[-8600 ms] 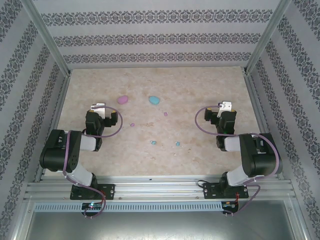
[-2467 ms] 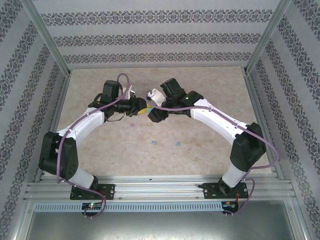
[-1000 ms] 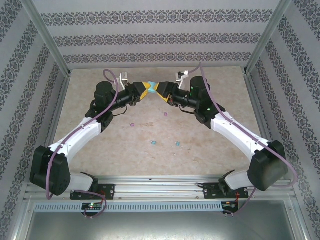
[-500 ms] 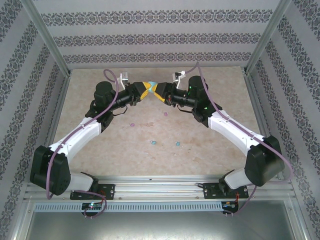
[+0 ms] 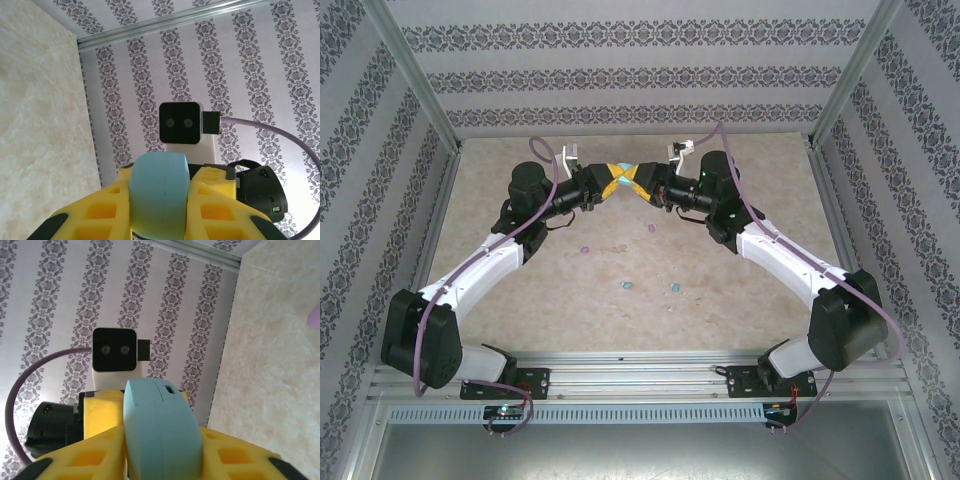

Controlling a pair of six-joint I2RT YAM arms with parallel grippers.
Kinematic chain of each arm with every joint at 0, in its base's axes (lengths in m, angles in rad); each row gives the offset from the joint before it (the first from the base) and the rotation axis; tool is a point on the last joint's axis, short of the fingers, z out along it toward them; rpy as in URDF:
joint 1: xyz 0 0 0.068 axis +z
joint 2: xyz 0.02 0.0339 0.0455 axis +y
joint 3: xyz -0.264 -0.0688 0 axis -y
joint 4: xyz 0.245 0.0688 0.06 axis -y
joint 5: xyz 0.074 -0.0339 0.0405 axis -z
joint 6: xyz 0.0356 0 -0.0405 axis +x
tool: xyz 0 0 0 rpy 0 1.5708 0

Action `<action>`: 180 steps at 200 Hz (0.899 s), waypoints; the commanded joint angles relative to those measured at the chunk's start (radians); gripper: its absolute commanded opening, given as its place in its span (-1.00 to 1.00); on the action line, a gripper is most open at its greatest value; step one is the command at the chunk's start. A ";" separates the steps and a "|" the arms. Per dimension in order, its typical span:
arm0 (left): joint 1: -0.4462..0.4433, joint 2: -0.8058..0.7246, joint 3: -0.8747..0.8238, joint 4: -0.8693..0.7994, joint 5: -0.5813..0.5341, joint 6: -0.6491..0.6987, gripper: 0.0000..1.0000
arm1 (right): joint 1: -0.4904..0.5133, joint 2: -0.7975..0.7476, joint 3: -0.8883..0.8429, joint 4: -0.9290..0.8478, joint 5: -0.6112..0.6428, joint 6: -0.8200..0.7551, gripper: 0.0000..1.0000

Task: Insert the wireless bluetooth earbuds into the charging case

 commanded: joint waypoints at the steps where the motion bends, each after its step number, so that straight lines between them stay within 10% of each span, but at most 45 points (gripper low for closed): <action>1: -0.012 0.019 0.047 -0.018 0.088 0.073 -0.90 | -0.013 0.012 -0.009 0.103 -0.020 0.018 -0.52; 51: 0.029 0.039 0.148 -0.169 0.252 0.359 -0.30 | -0.032 -0.007 -0.013 0.057 -0.074 0.014 -0.71; 90: 0.125 -0.024 0.143 -0.522 0.127 0.944 -0.01 | -0.072 -0.103 -0.055 -0.138 -0.073 -0.050 -0.65; 138: 0.116 -0.178 -0.087 -0.214 0.127 1.258 0.57 | -0.125 -0.181 -0.093 -0.226 -0.152 -0.054 -0.64; 180: 0.058 -0.143 -0.048 -0.309 0.241 1.491 0.80 | -0.127 -0.187 -0.132 -0.173 -0.260 0.016 -0.61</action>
